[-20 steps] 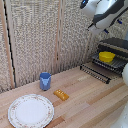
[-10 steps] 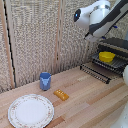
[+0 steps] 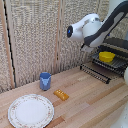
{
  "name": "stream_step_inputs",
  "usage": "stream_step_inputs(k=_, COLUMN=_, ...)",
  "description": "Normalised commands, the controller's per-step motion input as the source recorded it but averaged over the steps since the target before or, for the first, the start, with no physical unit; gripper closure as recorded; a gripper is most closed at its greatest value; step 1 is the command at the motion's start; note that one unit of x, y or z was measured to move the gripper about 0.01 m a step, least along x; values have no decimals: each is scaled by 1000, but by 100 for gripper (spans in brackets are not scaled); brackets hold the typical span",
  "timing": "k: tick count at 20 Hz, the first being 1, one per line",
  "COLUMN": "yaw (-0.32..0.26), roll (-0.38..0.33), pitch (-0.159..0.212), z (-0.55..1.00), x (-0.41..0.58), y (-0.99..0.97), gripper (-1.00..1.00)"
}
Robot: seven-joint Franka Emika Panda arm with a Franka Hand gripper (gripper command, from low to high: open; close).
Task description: Please reach out your grabber to the yellow dish. Tenderly grip the yellow dish using your grabber. Set the yellow dish on the baking sheet. Posit your grabber on the rim of the baking sheet carrying the yellow dish. Mindfully slide the baking sheet with the yellow dish into the oven. Let go of your grabber's hold on the baking sheet's edge when it is entirely in the oven.
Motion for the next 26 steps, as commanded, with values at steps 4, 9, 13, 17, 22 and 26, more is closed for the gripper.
stream_step_inputs(k=4, yaw=218, roll=-136, pitch=107, z=-427, x=381, y=0, gripper=-100)
stream_step_inputs(k=9, yaw=225, roll=-96, pitch=94, z=-394, x=373, y=-26, gripper=-100)
stream_step_inputs(k=13, yaw=241, roll=3, pitch=68, z=-307, x=168, y=-489, gripper=-100)
stream_step_inputs(k=17, yaw=227, roll=24, pitch=62, z=-284, x=186, y=-585, gripper=-100)
stream_step_inputs(k=22, yaw=172, roll=20, pitch=54, z=-316, x=278, y=-486, gripper=-100)
stream_step_inputs(k=26, yaw=22, roll=0, pitch=24, z=-280, x=181, y=-224, gripper=-100)
